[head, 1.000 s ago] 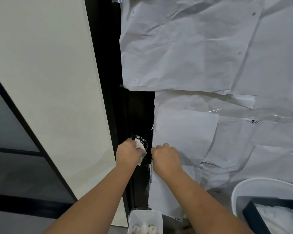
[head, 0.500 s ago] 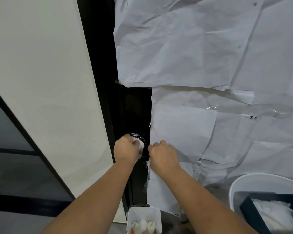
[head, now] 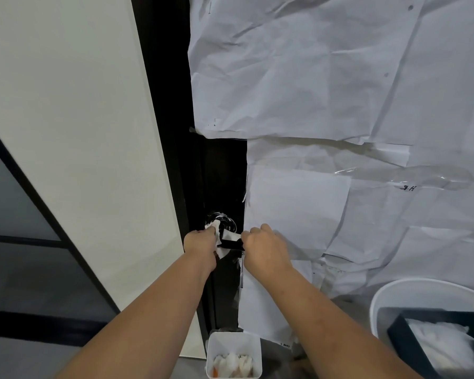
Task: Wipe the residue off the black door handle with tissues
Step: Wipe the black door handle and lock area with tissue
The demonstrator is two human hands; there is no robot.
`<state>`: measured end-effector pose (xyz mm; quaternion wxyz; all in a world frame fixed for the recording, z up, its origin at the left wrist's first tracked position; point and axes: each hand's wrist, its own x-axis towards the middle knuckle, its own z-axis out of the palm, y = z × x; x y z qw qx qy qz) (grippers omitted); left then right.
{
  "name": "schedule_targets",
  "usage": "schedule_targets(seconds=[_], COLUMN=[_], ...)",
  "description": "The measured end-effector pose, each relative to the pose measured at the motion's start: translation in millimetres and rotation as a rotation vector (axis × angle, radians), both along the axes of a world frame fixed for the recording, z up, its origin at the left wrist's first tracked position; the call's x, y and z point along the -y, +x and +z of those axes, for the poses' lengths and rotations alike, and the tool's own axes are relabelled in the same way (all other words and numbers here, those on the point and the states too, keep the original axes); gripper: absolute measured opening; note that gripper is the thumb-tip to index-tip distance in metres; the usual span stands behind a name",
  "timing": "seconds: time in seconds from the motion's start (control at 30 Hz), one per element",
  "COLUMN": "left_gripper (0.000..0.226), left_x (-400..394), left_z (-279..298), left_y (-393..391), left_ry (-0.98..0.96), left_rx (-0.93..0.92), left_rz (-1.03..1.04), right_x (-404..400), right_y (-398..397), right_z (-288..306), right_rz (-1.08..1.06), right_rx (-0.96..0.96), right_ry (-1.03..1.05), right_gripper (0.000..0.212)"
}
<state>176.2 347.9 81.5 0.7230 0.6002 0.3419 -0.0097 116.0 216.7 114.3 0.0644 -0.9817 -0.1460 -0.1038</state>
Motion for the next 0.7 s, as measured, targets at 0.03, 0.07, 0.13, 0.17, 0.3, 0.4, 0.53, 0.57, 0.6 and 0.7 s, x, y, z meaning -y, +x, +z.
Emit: schedule_targets(seconds=[0.03,0.07,0.13,0.17,0.3,0.4,0.53,0.57,0.6,0.7], left_gripper=[0.016,0.023,0.033,0.035,0.032,0.019,0.016,0.018,0.021,0.023], left_x=[0.3,-1.8,-3.5,-2.5,1.7,1.6,2.0,2.6,2.8,3.4], left_z=[3.5,5.0,5.5,6.5,4.4,0.8,-2.5,-1.8,-1.4,-0.9], left_y=[-1.6,-1.1,0.3,-2.4,-16.2,-13.5,-6.9,-6.2,-5.6,-4.9], left_ry=[-0.063,-0.101,-0.146,-0.131,0.385,0.616,0.718,0.705,0.673,0.490], left_rx=[-0.042,-0.082,-0.099,-0.053,0.089,0.198,0.236,0.237,0.233,0.191], left_rz=[-0.005,0.000,-0.024,-0.047,-0.186,-0.218,-0.215,-0.205,-0.192,-0.124], right_x=[0.5,0.7,0.9,0.8,0.7,1.5,1.8,1.9,1.9,2.2], right_y=[0.2,0.5,0.5,0.7,0.8,0.2,1.0,1.1,1.3,0.6], right_z=[-0.9,-1.6,-2.1,-2.2,-2.8,-3.3,-2.8,-2.5,-2.5,-2.1], right_rz=[0.001,0.003,0.006,0.008,0.007,0.005,0.009,0.009,0.010,0.009], right_rx=[0.006,0.010,0.014,0.018,0.038,0.037,0.031,0.029,0.026,0.021], right_ry=[0.003,0.006,0.006,0.007,0.004,0.011,0.011,0.013,0.016,0.019], right_gripper=[0.019,0.019,0.019,0.018,0.018,0.016,0.018,0.018,0.018,0.018])
